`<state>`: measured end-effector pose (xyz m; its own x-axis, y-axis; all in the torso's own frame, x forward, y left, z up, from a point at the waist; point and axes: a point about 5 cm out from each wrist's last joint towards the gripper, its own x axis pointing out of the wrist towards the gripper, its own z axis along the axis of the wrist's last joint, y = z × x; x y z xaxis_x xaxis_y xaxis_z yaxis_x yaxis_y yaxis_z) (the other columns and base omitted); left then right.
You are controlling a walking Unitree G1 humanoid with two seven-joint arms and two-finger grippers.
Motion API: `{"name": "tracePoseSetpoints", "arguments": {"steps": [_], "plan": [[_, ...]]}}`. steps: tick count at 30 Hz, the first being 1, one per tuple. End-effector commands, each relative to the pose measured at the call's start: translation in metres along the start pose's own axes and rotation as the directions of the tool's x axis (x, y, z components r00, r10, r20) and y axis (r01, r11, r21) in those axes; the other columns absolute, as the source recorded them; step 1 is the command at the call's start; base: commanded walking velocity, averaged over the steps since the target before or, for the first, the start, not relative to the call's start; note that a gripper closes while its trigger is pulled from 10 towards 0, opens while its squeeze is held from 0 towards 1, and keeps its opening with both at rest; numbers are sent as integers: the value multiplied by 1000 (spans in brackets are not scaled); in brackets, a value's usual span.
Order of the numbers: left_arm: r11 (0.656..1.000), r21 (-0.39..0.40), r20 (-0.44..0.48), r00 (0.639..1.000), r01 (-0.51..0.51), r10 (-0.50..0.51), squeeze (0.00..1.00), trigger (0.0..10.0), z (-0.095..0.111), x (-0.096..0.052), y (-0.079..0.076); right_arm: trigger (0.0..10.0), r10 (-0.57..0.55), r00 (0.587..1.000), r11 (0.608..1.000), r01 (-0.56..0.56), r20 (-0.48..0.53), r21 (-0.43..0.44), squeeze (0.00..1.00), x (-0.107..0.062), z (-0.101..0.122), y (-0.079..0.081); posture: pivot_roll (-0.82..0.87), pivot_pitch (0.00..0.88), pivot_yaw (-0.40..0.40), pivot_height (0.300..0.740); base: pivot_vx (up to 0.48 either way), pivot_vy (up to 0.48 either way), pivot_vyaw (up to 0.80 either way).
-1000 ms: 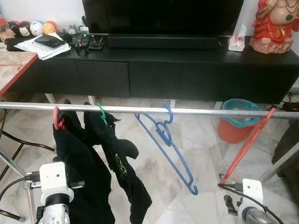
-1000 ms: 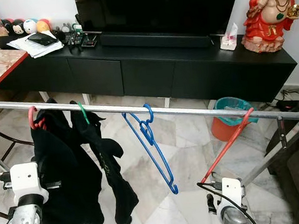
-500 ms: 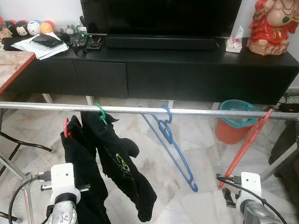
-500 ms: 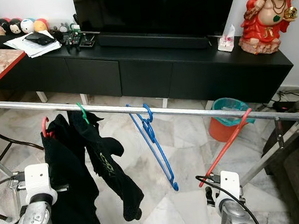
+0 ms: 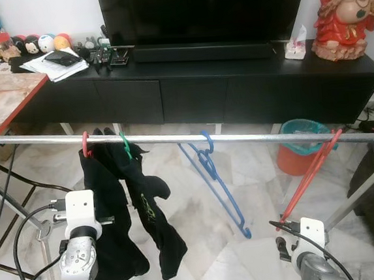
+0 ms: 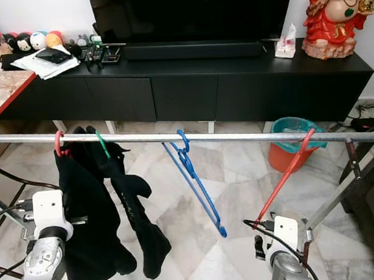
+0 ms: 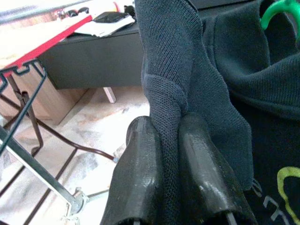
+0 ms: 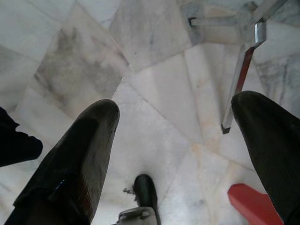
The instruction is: Hang hanger
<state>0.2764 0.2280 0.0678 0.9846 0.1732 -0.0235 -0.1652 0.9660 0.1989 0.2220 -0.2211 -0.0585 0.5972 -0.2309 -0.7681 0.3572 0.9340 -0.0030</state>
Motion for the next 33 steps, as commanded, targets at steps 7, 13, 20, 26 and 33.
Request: {"name": "tracePoseSetpoints", "arguments": {"steps": [7,13,20,26,33], "plan": [[1000,9,60,998,17,-18,0,10000,12,3,3,10000,-6,1000,1000,6,-30,0,0,-1,-11,-2,-162,0,43,740,0,0,0],[999,23,58,998,31,-32,0,10000,12,-1,4,10000,-7,999,999,5,-42,-33,0,-2,-15,-4,-128,0,30,740,0,0,0],[999,32,72,997,3,-6,0,10000,15,-2,14,10000,22,999,997,-25,-42,-74,0,-2,-17,0,-88,0,12,740,0,0,171],[999,41,75,997,7,-10,0,10000,18,0,17,10000,26,999,998,-29,-45,-60,0,-3,-19,5,-110,0,45,740,0,0,785],[996,63,75,995,63,-68,0,10000,20,5,10,10000,22,998,999,-24,-58,-33,0,-3,-22,8,-137,0,61,740,0,0,635]]}}
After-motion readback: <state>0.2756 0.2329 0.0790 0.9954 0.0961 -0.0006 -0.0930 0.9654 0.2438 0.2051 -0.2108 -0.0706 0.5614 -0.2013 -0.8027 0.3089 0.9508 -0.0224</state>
